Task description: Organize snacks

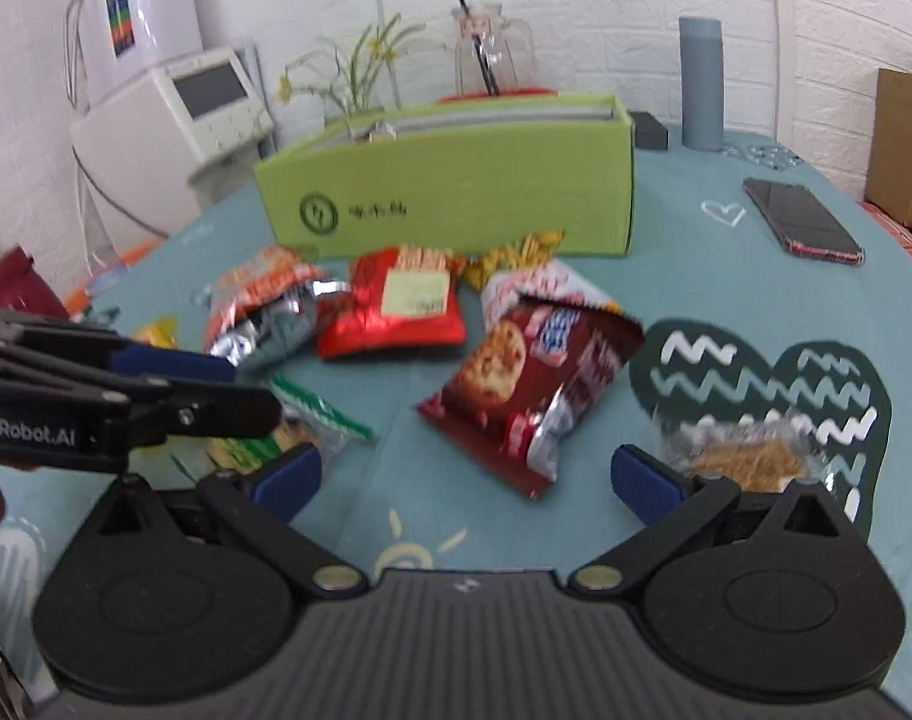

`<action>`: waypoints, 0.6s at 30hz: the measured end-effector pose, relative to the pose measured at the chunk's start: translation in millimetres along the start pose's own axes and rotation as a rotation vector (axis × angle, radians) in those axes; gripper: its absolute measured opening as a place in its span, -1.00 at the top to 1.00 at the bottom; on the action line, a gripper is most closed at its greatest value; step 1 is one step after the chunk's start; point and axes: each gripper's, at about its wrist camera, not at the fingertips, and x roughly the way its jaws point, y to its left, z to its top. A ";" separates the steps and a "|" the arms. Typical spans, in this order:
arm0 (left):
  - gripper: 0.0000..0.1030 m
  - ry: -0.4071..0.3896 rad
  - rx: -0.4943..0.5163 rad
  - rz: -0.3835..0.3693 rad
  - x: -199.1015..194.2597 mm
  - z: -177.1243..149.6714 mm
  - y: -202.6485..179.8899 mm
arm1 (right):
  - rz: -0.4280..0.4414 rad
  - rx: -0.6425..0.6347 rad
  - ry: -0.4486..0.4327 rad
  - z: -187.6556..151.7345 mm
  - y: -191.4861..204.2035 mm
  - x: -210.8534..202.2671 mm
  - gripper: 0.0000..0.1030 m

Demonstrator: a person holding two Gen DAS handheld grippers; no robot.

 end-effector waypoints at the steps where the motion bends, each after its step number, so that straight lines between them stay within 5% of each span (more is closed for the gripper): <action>1: 0.29 -0.003 0.006 0.018 -0.6 -3.1 0.3 | -0.008 -0.018 -0.011 -2.1 1.8 0.5 -0.99; 5: -0.10 -0.038 0.005 0.033 -12.0 -7.8 2.7 | -0.003 -0.012 -0.029 -5.3 -1.4 -1.4 -0.99; 9: -0.10 -0.059 -0.001 0.012 -24.1 -8.8 4.9 | -0.012 0.067 -0.008 -3.4 0.2 -15.1 -0.99; 18: -0.01 0.016 -0.198 -0.226 -23.8 1.8 41.2 | 0.103 -0.144 -0.020 -20.0 67.4 -23.1 -0.96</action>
